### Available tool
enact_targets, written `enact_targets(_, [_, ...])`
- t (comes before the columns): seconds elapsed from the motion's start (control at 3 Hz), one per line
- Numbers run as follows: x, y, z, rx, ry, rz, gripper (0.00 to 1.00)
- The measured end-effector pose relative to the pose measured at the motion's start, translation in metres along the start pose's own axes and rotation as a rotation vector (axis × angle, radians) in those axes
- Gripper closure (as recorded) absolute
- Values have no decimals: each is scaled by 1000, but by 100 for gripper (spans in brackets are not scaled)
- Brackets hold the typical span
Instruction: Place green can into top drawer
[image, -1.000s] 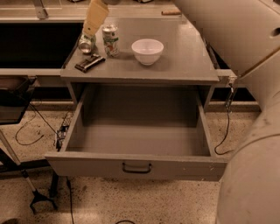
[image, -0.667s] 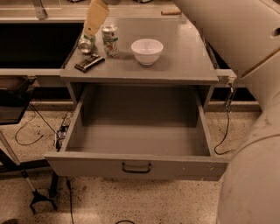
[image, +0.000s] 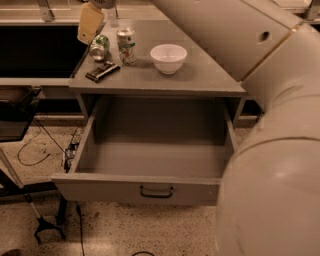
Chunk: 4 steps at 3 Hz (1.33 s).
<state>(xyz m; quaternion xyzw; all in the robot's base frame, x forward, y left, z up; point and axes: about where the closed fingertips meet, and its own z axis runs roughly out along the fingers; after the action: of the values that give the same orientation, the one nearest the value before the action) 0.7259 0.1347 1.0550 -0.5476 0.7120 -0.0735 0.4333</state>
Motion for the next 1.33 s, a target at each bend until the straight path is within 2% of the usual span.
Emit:
enact_targets(0.33, [-40, 4, 41, 36, 7, -58, 0])
enact_targets(0.67, [-67, 10, 85, 36, 14, -89, 0])
enact_targets(1.33, [-65, 10, 90, 40, 8, -70, 0])
